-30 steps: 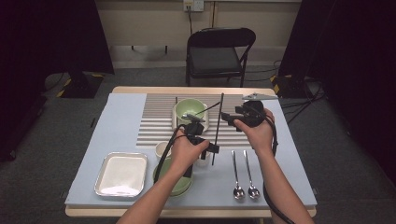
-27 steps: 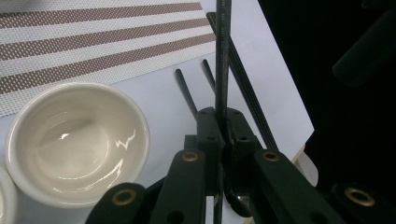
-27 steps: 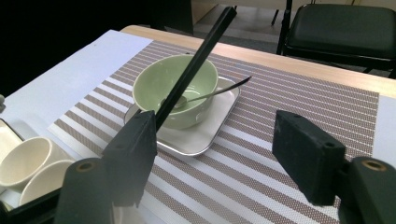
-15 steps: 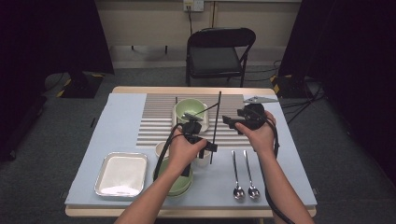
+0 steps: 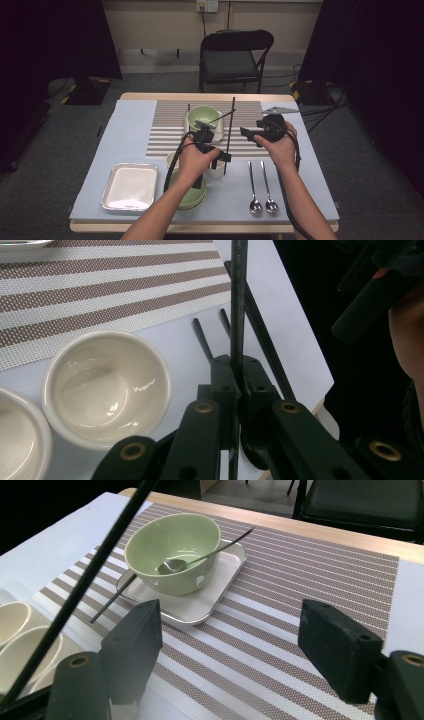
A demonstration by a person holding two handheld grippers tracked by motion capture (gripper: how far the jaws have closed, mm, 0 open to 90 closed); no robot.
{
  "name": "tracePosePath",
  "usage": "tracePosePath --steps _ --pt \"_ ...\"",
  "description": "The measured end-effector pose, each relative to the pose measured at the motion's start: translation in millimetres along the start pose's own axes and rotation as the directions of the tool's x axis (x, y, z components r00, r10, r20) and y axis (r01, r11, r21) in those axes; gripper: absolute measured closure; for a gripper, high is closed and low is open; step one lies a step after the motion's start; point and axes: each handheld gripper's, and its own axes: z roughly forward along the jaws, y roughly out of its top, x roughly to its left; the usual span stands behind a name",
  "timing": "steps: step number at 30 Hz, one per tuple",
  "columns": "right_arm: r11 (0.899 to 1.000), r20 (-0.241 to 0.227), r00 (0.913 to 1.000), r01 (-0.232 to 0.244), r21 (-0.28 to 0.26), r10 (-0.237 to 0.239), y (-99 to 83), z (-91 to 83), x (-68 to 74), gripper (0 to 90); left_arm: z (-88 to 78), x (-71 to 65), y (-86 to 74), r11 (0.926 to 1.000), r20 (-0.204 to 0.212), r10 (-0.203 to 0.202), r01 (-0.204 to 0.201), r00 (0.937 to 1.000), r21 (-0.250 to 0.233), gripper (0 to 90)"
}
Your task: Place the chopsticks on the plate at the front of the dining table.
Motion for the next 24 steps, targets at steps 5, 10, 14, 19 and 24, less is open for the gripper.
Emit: tracePosePath --steps 5,10,14,19,24 --pt "1.000 0.004 1.0000 0.000 0.001 0.000 -2.5 -1.3 -2.7 24.6 -2.0 0.3 -0.1 0.9999 -0.005 -0.011 0.011 0.9999 -0.013 86.5" --pt "1.000 0.011 0.9999 -0.001 0.001 0.001 -4.8 -2.4 -5.7 23.6 -4.3 1.1 -0.3 1.0000 0.006 -0.004 0.004 1.0000 -0.005 86.5" --pt "1.000 0.017 0.9999 0.000 0.000 0.000 -6.8 -3.3 -8.1 23.5 -6.3 2.2 -0.2 1.0000 -0.004 -0.008 0.008 1.0000 -0.005 86.5" --pt "1.000 0.019 0.9998 -0.001 0.001 0.001 -9.2 -4.2 -10.7 23.4 -9.2 3.4 -0.1 0.9997 -0.001 -0.017 0.017 0.9999 -0.016 86.5" --pt "1.000 0.021 0.9998 0.003 0.002 -0.003 -10.9 -4.9 -12.5 23.3 -14.3 4.5 0.0 0.9996 -0.009 -0.019 0.019 0.9998 -0.022 86.5"
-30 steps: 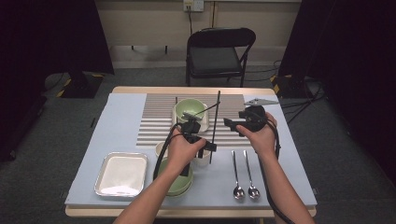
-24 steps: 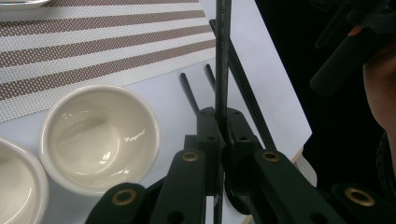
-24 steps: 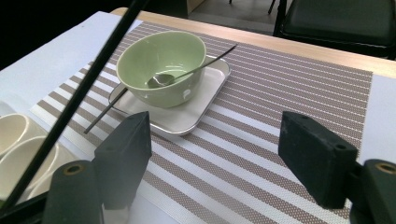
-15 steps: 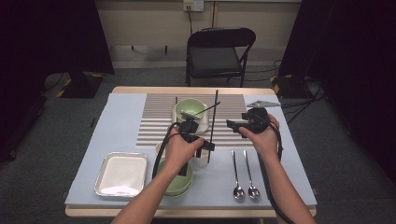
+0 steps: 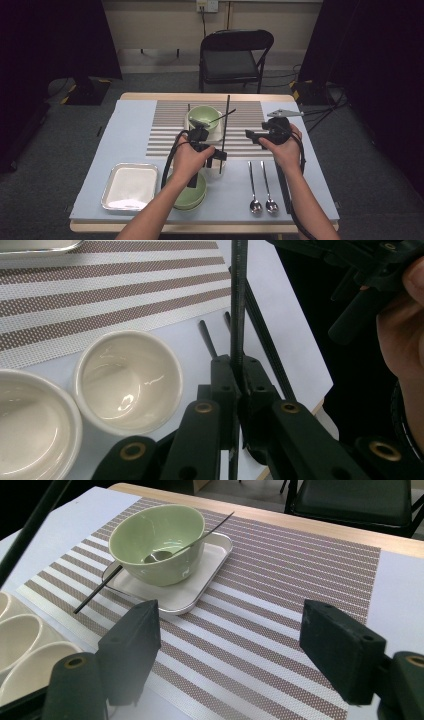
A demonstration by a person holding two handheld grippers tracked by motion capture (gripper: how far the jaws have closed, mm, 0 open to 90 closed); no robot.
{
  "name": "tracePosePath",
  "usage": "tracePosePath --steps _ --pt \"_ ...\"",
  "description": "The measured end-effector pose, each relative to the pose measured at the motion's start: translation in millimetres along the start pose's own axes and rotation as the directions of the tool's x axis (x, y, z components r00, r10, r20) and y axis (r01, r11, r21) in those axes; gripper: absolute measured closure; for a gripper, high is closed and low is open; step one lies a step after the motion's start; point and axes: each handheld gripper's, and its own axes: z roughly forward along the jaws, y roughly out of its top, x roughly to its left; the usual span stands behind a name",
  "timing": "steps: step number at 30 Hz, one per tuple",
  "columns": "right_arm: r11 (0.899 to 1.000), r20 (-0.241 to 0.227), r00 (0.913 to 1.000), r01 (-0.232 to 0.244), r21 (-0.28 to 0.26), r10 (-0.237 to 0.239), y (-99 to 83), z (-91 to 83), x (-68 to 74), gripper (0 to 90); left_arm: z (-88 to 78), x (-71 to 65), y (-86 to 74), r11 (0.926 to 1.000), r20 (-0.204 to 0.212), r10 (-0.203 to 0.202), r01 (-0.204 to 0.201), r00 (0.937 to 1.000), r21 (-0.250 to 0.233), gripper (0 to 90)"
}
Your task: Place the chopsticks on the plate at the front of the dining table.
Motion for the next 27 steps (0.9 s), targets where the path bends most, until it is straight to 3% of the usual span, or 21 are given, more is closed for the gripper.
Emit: tracePosePath --steps 27 --pt "1.000 0.011 0.9999 -0.011 0.015 0.011 -12.3 -5.0 -15.2 22.8 -17.6 9.7 3.6 0.9998 -0.034 -0.007 0.007 0.9994 -0.017 86.5"
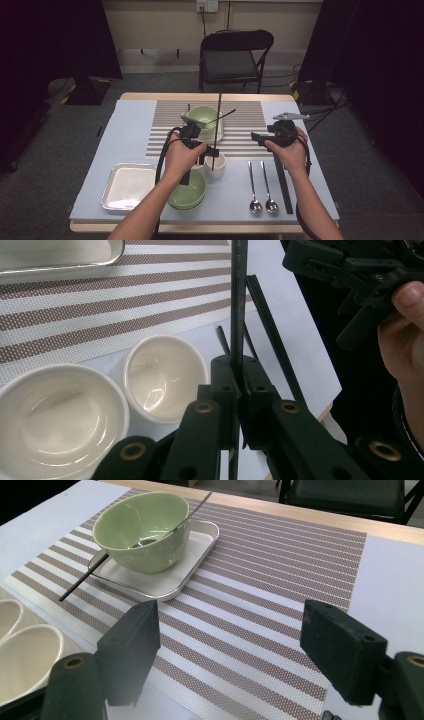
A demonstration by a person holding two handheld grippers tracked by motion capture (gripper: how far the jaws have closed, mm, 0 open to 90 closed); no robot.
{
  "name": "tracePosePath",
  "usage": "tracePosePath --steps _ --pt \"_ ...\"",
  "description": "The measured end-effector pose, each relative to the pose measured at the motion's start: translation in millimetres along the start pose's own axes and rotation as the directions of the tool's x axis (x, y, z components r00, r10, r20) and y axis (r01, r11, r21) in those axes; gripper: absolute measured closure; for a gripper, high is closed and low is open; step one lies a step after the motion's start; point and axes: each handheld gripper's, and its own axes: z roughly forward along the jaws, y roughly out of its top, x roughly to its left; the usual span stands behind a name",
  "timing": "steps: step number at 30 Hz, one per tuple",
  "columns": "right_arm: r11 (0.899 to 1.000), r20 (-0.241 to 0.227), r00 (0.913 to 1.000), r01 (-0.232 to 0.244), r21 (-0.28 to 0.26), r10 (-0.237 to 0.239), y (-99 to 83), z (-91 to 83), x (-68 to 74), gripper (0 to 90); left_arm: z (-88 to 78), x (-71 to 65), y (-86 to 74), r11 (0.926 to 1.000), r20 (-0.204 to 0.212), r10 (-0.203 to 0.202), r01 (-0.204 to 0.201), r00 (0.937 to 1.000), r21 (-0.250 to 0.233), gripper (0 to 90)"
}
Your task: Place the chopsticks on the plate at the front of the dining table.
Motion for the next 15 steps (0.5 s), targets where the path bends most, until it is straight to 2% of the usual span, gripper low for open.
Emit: tracePosePath --steps 15 --pt "1.000 0.005 0.9999 -0.014 0.006 0.014 -10.5 -0.7 -7.6 22.8 -6.5 7.6 2.3 0.9999 -0.018 -0.014 0.013 0.9998 -0.006 86.5"
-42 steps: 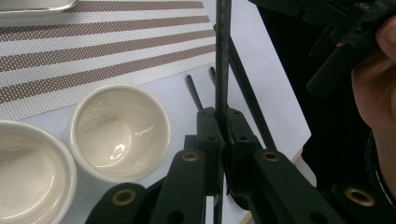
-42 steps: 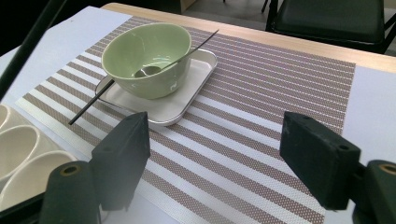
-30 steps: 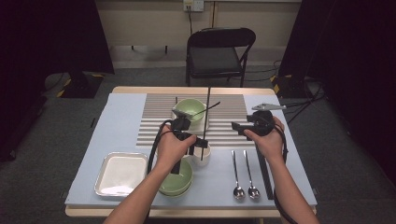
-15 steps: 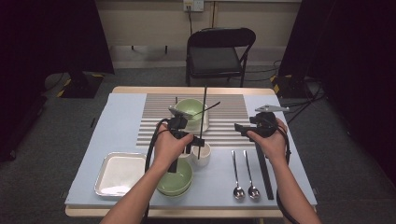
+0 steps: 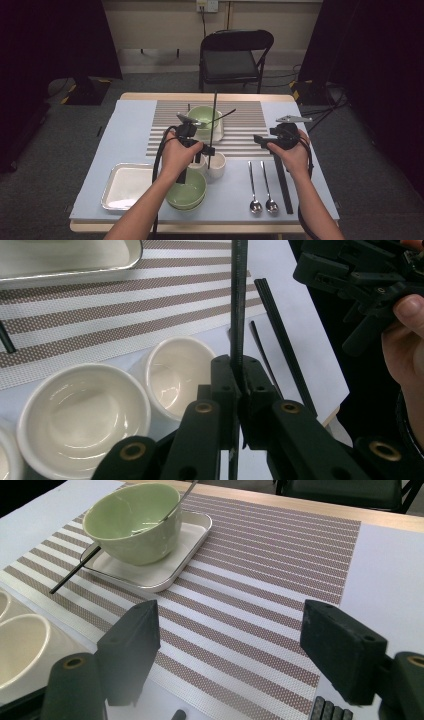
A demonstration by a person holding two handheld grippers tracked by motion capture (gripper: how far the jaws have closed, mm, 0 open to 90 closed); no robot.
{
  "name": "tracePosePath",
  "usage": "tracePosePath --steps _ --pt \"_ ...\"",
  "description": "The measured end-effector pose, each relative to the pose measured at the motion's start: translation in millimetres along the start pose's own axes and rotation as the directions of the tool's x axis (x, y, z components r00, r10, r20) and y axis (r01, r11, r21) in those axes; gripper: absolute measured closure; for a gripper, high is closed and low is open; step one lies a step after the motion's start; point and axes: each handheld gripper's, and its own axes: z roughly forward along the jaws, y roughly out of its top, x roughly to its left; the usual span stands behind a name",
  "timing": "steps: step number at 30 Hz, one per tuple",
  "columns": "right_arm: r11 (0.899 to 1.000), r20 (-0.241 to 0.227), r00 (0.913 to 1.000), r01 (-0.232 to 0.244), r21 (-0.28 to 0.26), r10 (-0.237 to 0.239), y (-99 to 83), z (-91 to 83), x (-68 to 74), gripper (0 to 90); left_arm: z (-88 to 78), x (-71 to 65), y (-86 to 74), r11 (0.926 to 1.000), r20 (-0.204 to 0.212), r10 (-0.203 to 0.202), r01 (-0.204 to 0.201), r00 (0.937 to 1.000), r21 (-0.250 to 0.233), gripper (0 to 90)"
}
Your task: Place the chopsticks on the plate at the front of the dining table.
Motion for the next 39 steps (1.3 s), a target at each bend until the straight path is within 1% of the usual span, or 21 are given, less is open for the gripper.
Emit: tracePosePath --steps 4,8,9,10,16,18,19,20,22,23,25,26,27,28,29,31,32,35,37,38,39 --pt "1.000 -0.002 1.0000 -0.005 0.003 0.005 -2.8 0.4 -2.1 22.8 -2.4 2.3 0.7 1.0000 -0.006 0.003 -0.003 1.0000 0.001 86.5" --pt "1.000 0.001 1.0000 -0.008 0.007 0.008 -5.4 0.6 -4.4 22.8 -4.3 3.2 1.0 0.9999 -0.002 -0.012 0.012 0.9999 -0.004 86.5" --pt "1.000 0.002 1.0000 -0.010 0.008 0.010 -6.1 0.7 -4.9 22.8 -4.9 4.1 1.4 1.0000 -0.006 -0.006 0.006 1.0000 -0.004 86.5" --pt "1.000 0.004 1.0000 -0.007 0.007 0.007 -6.7 0.8 -5.6 22.8 -5.4 4.1 1.5 0.9999 -0.006 -0.011 0.011 0.9999 -0.006 86.5" --pt "1.000 0.008 0.9999 -0.012 0.012 0.012 -10.3 0.2 -8.4 22.5 -8.4 6.0 2.1 1.0000 -0.006 -0.008 0.008 1.0000 -0.002 86.6" --pt "1.000 0.011 0.9998 -0.015 0.010 0.014 -11.0 0.0 -9.1 22.4 -8.8 6.5 2.2 0.9999 -0.005 -0.012 0.012 0.9999 -0.008 86.5" --pt "1.000 0.011 0.9998 -0.015 0.010 0.015 -11.4 -0.2 -9.5 22.4 -9.5 7.2 2.3 1.0000 -0.009 -0.004 0.004 1.0000 -0.004 86.5" --pt "1.000 0.011 0.9999 -0.013 0.010 0.013 -11.9 -0.3 -10.0 22.4 -9.5 6.7 2.2 0.9998 -0.006 -0.018 0.018 0.9998 -0.009 86.5" --pt "1.000 0.013 0.9998 -0.015 0.011 0.015 -13.2 -0.3 -10.8 22.4 -10.4 7.4 2.2 0.9996 -0.008 -0.025 0.025 0.9996 -0.010 86.5" --pt "1.000 0.014 0.9998 -0.017 0.013 0.017 -13.8 -0.2 -11.1 22.4 -11.1 8.8 2.5 0.9999 -0.012 -0.014 0.014 0.9998 -0.005 86.5" --pt "1.000 0.015 0.9998 -0.016 0.013 0.016 -14.9 -0.2 -11.8 22.4 -11.8 9.3 2.6 0.9996 -0.011 -0.028 0.028 0.9996 -0.011 86.5" --pt "1.000 0.015 0.9997 -0.019 0.015 0.019 -15.5 -0.2 -12.0 22.4 -12.6 10.1 2.8 0.9997 -0.012 -0.025 0.025 0.9996 -0.009 86.6" --pt "1.000 0.017 0.9997 -0.018 0.014 0.018 -16.4 0.0 -12.7 22.4 -12.7 9.9 2.7 0.9994 -0.013 -0.032 0.032 0.9994 -0.012 86.6" --pt "1.000 0.018 0.9996 -0.020 0.015 0.019 -16.8 0.0 -13.0 22.4 -13.8 11.0 3.0 0.9998 -0.017 -0.020 0.020 0.9997 -0.007 86.5" --pt "1.000 0.016 0.9997 -0.020 0.016 0.020 -17.4 0.0 -13.5 22.3 -14.1 11.4 3.1 0.9998 -0.013 -0.019 0.019 0.9997 -0.008 86.6" --pt "1.000 0.018 0.9996 -0.022 0.017 0.022 -18.4 -0.2 -14.1 22.2 -15.3 11.6 3.4 0.9997 -0.016 -0.024 0.024 0.9996 -0.010 86.5" --pt "1.000 0.017 0.9996 -0.023 0.016 0.023 -18.9 -0.2 -14.6 22.1 -16.5 12.5 3.6 0.9999 -0.018 -0.014 0.014 0.9997 -0.006 86.5" --pt "1.000 0.021 0.9995 -0.022 0.017 0.022 -20.3 -0.6 -15.8 21.9 -17.9 12.9 3.8 0.9998 -0.022 -0.019 0.019 0.9996 -0.008 86.5" --pt "1.000 0.024 0.9995 -0.022 0.017 0.022 -20.8 -1.0 -16.6 21.8 -18.1 12.7 3.7 0.9993 -0.021 -0.033 0.033 0.9992 -0.015 86.5" --pt "1.000 0.024 0.9995 -0.022 0.016 0.021 -20.9 -1.3 -17.0 21.8 -18.4 12.9 3.8 0.9993 -0.022 -0.034 0.034 0.9992 -0.014 86.5" --pt "1.000 0.025 0.9995 -0.021 0.017 0.020 -21.0 -1.4 -17.2 21.8 -19.1 13.8 4.1 0.9997 -0.033 -0.022 0.022 0.9992 -0.014 86.5"
